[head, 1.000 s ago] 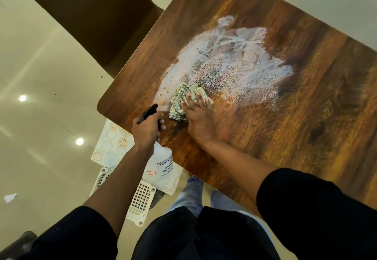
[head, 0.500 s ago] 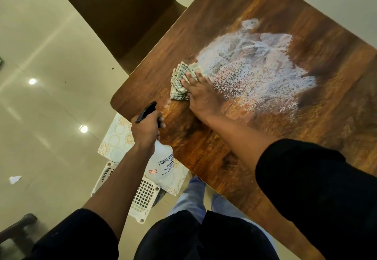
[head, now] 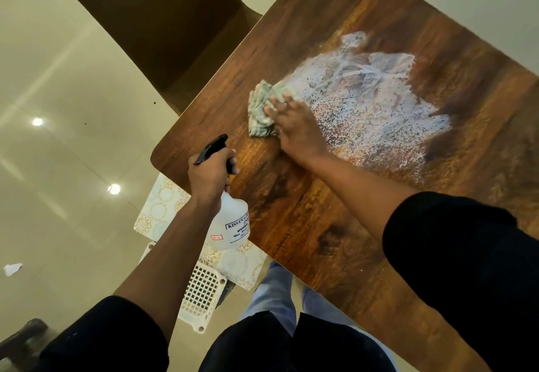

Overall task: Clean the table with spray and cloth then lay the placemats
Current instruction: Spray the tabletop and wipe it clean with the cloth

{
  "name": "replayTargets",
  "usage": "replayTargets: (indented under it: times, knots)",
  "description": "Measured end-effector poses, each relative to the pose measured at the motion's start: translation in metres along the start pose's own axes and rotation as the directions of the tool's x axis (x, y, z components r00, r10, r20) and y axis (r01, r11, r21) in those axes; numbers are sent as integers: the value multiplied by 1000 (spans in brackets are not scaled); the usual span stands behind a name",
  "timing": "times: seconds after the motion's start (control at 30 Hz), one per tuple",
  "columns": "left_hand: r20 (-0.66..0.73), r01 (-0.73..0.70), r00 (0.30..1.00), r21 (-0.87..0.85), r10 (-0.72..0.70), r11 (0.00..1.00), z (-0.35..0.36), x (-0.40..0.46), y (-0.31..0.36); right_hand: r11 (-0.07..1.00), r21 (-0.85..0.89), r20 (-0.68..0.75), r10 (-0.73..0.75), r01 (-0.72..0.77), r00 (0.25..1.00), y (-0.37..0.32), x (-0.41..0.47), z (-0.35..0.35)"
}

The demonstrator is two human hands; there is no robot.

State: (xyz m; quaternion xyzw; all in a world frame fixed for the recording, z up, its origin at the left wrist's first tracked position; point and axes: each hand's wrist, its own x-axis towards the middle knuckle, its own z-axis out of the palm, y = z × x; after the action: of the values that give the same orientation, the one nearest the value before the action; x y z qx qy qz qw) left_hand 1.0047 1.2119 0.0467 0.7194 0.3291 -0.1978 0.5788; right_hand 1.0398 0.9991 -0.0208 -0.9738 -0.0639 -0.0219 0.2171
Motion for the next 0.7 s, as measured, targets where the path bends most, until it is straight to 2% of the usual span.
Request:
replayTargets:
  times: [0.1, 0.2, 0.27, 0.33, 0.43, 0.5, 0.57, 0.63, 0.7]
  knots:
    - [52, 49, 997, -20, -48, 999, 10, 7, 3, 969, 1, -64, 247, -247, 967, 25, 15, -8]
    - [121, 59, 991, 2, -59, 998, 17, 5, 14, 936, 41, -108, 353, -350, 930, 15, 15, -4]
    - [142, 64, 988, -7, -63, 998, 23, 3, 22, 965, 18, -111, 261, -260, 959, -4, 3, 4]
    - [140, 60, 988, -17, -57, 998, 27, 3, 31, 998, 31, -46, 54, -53, 997, -18, -17, 12]
    - [149, 29, 988, -6, -28, 1000, 38, 5, 44, 981, 100, 68, -174, 167, 982, -13, -39, 12]
    - [156, 11, 988, 18, -14, 1000, 44, 7, 51, 970, 93, 108, -236, 227, 966, 2, -37, 3]
    - [177, 7, 984, 45, -15, 999, 49, 9, 56, 983, 84, 71, -170, 164, 983, 19, -28, -7]
    - [206, 9, 978, 56, -21, 998, 54, 12, 59, 998, 56, -14, 30, -30, 999, 40, -18, -17]
    - [225, 21, 974, 69, -36, 997, 60, 13, 64, 963, 47, -71, 269, -266, 960, 52, -6, -24]
